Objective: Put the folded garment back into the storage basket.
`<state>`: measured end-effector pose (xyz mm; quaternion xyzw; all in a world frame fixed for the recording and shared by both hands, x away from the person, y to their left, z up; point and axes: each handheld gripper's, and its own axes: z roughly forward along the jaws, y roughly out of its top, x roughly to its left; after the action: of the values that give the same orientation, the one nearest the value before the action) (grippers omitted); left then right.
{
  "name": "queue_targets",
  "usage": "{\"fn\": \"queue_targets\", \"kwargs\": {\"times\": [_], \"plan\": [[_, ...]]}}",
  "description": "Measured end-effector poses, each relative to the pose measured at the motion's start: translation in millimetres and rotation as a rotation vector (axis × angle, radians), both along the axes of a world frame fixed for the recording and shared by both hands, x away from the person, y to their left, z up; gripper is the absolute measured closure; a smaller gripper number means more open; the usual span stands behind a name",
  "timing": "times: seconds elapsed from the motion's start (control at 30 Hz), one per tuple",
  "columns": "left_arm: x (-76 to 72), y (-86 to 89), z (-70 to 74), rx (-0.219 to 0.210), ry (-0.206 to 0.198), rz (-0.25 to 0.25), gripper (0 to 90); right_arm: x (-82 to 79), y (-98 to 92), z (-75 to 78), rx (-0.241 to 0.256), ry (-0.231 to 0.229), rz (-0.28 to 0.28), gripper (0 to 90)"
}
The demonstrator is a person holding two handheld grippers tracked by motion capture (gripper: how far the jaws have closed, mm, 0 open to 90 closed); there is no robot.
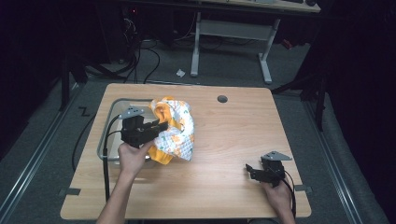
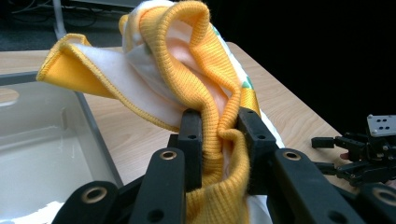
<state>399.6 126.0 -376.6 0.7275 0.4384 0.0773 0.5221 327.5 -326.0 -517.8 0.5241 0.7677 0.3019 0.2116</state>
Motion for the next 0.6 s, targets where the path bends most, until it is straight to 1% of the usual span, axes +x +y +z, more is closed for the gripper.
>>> {"fn": "queue_targets", "kwargs": {"times": [0.1,0.33,0.6], "plan": [[0.9,3.6,1.7,0.003,-0.003,0.004,73.6,0.0,0.0,0.0,0.0,0.0,0.0,24.1],[3.5,13.5,1.6,0.002,0.009,0.028,73.6,-0.1,0.1,0.1,0.0,0.001,0.0,24.1],[5.7,26.1,1.0,0.022,0.009,0.058,73.6,0.0,0.0,0.1,-0.001,0.001,0.0,24.1]]}}
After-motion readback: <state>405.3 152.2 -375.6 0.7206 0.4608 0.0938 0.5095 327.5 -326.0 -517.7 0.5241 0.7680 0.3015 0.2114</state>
